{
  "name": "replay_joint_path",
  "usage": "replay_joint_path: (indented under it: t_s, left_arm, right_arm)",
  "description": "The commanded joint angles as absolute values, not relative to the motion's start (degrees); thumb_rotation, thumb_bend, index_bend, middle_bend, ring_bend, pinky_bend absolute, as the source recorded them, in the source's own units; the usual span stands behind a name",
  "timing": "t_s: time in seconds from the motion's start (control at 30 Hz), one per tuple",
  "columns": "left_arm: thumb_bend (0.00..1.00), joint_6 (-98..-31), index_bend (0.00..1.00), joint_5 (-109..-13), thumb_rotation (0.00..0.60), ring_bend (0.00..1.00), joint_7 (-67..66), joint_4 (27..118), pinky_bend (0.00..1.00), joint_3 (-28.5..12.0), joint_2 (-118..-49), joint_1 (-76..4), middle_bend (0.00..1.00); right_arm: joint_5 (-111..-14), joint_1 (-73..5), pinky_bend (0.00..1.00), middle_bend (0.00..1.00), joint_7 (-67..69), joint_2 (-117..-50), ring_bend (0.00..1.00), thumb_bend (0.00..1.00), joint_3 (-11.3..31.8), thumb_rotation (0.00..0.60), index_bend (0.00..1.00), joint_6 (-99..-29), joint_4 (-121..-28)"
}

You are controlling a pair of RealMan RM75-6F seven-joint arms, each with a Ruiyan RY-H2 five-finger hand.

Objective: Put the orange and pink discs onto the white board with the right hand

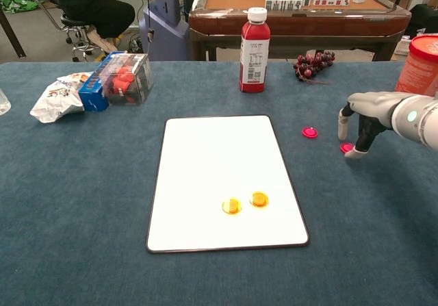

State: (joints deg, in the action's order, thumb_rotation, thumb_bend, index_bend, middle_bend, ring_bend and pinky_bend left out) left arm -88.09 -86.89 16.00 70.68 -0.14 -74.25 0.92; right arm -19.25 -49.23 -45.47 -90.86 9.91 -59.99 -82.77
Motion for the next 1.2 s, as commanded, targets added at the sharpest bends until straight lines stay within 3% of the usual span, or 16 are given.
replay_joint_path:
  t_s: [0.03,0.43,0.73,1.2]
  left_arm:
    - [0.29,-88.11,0.14,-86.93,0.600,0.26,16.03,70.65,0.50,-0.12,-74.25,0.93,0.24]
    - [0.29,-87.93,0.14,-86.91,0.600,0.26,15.96,70.59,0.50,-0.11,-74.40,0.91,0.24]
    - [0.29,-87.87,0.14,-86.84,0.600,0.26,16.27,70.28,0.51,-0.01,-74.49,1.07,0.24]
    - [0.29,-87.94,0.14,-87.20,0.600,0.26,15.44,70.85,0.50,-0.15,-74.40,0.74,0.24]
  right_arm:
    - [-19.03,-49.16,1.00,1.00,-45.51,-90.90,1.00,0.22,9.91,0.600,0.42,-59.81,-82.49]
    - [-17.96,-49.02,1.00,1.00,-45.80,-90.95,1.00,0.23,10.04,0.600,0.43,-58.96,-81.57]
    - [-18.18,-48.93,1.00,1.00,-45.36,-91.18,1.00,0.26,10.29,0.600,0.52,-58.71,-81.48]
    - [-19.94,-49.44,1.00,1.00,-44.52,-84.47,1.00,0.26,13.26,0.600,0.53,-61.64,-91.18]
